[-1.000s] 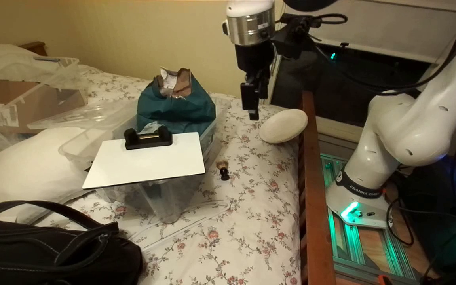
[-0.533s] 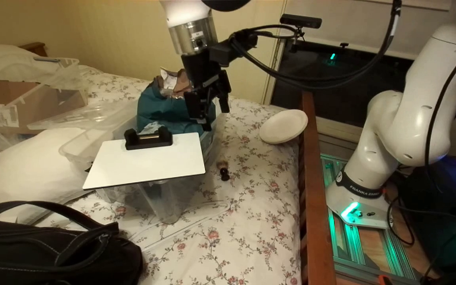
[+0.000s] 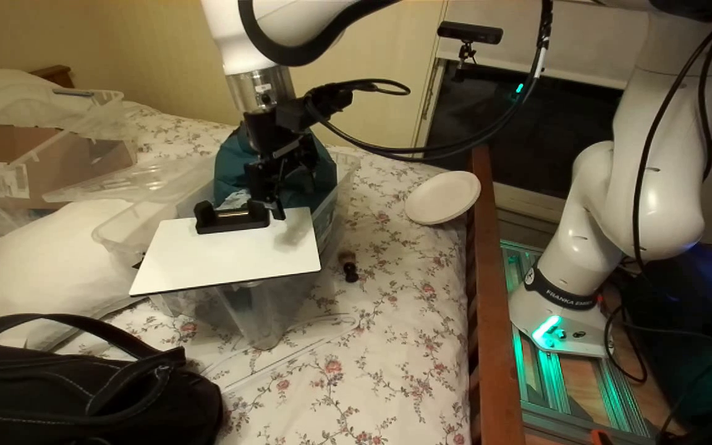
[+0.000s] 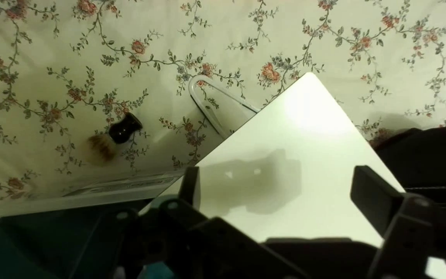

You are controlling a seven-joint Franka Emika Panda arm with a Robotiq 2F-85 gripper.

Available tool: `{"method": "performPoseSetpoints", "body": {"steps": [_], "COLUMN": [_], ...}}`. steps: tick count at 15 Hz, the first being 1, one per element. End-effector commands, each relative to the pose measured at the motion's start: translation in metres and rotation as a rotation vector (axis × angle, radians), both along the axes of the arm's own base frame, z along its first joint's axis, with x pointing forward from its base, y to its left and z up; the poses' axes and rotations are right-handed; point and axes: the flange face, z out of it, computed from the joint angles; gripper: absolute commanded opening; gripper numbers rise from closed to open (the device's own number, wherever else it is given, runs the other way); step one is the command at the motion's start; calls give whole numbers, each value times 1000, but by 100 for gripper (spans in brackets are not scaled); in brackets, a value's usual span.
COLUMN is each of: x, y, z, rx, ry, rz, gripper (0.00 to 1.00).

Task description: Remove the white board from the container and put it on the bed

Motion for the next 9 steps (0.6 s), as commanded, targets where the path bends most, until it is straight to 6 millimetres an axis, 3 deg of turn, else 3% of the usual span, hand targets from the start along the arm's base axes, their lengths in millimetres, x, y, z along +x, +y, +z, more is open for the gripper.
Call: {"method": "performPoseSetpoints", "body": {"steps": [1, 4, 9], "x": [1, 3, 30], "y": [1, 3, -4], "z": [-1, 2, -10], "rx": [0, 1, 37], "ry": [2, -4, -99], "rz": [1, 2, -89], "gripper": [100, 100, 100]}}
